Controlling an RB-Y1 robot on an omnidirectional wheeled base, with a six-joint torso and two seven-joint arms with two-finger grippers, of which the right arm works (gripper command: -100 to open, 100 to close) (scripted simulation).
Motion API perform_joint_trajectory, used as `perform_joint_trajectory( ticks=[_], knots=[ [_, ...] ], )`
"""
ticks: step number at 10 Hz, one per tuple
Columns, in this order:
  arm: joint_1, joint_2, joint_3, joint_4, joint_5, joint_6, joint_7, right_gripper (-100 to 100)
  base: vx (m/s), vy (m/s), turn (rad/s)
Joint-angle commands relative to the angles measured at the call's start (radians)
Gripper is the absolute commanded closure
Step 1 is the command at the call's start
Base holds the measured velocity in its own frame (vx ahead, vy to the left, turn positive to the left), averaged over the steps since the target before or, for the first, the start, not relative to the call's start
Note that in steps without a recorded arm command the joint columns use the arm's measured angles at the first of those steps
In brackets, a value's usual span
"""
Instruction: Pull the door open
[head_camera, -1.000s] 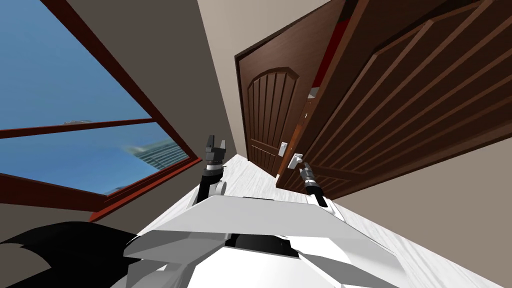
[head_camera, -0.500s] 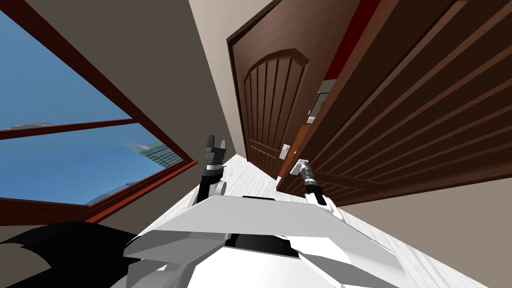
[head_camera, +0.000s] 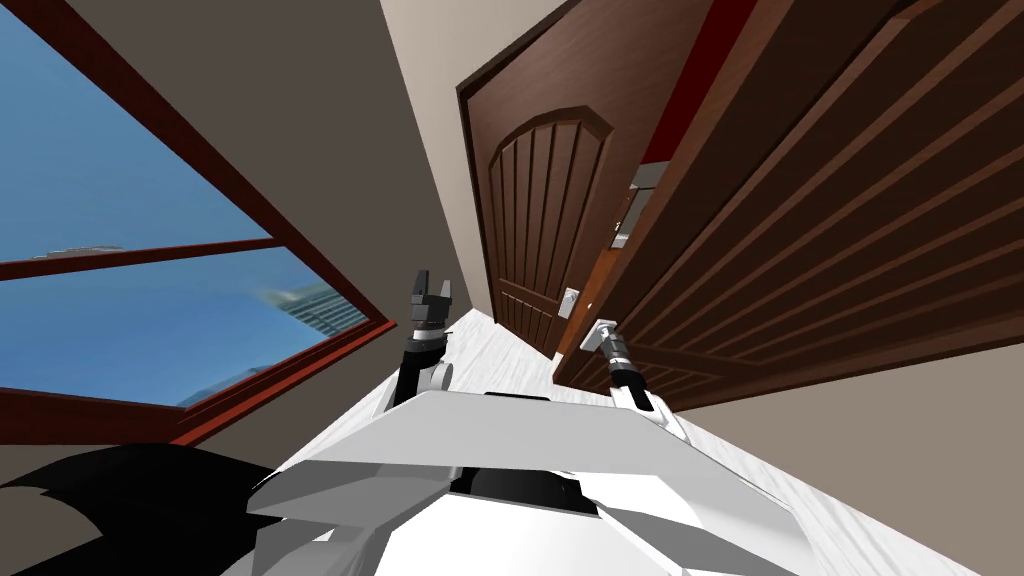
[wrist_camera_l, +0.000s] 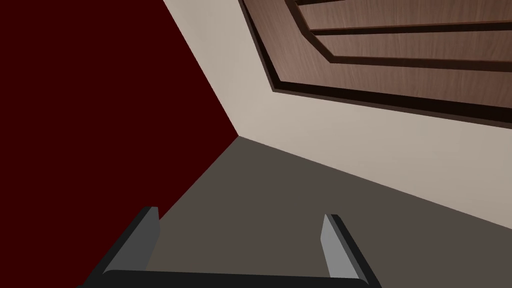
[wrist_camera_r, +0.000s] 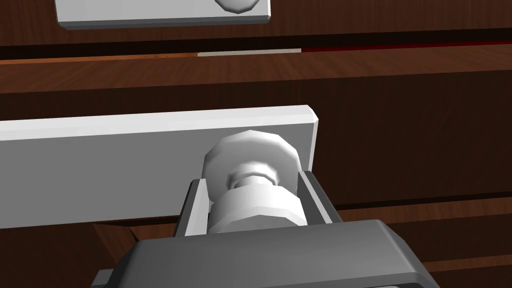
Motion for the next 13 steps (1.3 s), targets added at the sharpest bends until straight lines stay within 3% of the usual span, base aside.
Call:
perform_joint_trajectory(
  ticks=[1, 11, 13],
  knots=[
    [-0.001, 0.000, 0.000, -0.001, -0.001, -0.001, -0.001, 100, 0.000, 0.000, 0.000],
    [0.073, -0.100, 0.116, -0.044, 0.016, -0.066, -0.105, 100, -0.203, -0.092, 0.140],
    [0.075, -0.100, 0.119, -0.045, 0.016, -0.065, -0.106, 100, -0.141, -0.062, 0.065]
  ],
)
